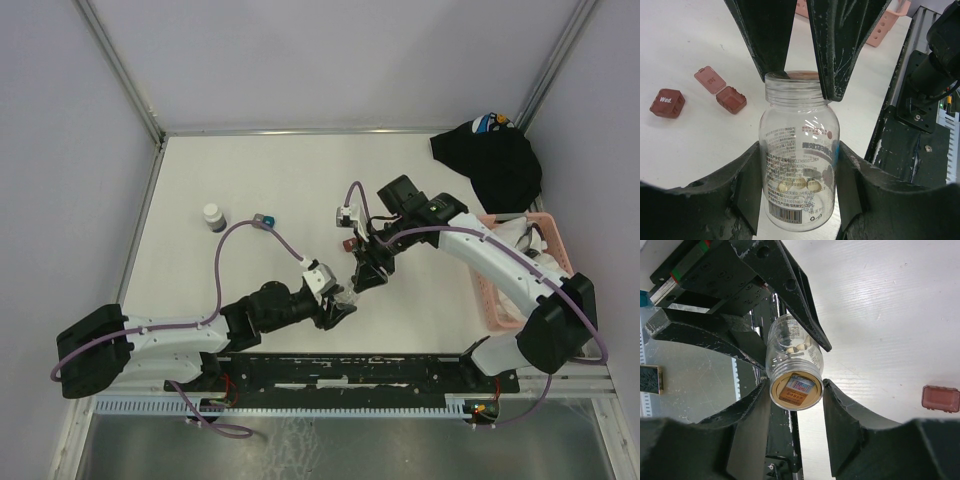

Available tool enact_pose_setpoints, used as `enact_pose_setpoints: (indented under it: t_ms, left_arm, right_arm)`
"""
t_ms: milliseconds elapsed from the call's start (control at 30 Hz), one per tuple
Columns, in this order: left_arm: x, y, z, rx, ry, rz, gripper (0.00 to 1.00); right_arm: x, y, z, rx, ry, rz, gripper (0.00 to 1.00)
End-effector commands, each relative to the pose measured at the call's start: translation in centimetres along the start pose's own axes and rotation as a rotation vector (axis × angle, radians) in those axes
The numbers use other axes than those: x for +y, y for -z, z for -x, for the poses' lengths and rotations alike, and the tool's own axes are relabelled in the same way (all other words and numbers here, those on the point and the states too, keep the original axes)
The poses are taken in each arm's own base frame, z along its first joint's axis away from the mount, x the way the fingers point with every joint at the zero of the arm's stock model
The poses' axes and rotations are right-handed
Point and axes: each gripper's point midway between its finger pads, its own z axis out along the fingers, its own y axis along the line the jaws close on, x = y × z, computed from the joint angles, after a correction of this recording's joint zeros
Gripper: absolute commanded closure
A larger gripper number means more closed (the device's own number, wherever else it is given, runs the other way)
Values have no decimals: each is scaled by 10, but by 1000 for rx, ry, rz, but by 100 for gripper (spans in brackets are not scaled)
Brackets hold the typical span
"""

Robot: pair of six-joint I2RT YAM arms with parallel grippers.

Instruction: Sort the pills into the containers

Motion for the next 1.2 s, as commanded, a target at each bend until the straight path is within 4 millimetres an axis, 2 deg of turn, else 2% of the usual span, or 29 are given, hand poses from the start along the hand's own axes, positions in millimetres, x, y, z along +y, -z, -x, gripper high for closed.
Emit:
enact_pose_setpoints:
  t_ms: [0, 100, 267, 400, 467, 567, 767, 967, 1167]
  left_arm:
    - [-1, -3, 27, -80, -48, -8, 97]
    - [-4, 0, 27, -85, -50, -22, 97]
    - [-10, 4, 27, -89, -49, -59, 97]
    - [-21, 7, 24, -82, -42, -127, 97]
    - [-28, 9, 24, -77, -26, -179, 97]
    - [-37, 10, 23, -70, 2, -257, 97]
    - [-47, 11, 19, -51, 29, -354, 97]
    - [-57, 10, 14, -18, 42, -424, 97]
    - [-49, 10, 10, -11, 46, -393, 97]
  right_arm:
    - [12, 2, 12, -37, 35, 56, 63]
    - [14, 2, 12, -37, 54, 70, 70]
    - [28, 6, 10, -50, 136, 143, 74]
    - [40, 9, 3, -63, 291, 198, 75]
    - [41, 10, -2, -72, 372, 201, 76]
    - [44, 9, -17, -86, 571, 210, 86]
    - [42, 12, -34, -78, 867, 166, 88]
    - [41, 15, -43, -47, 973, 159, 87]
    - [49, 23, -37, -63, 912, 186, 87]
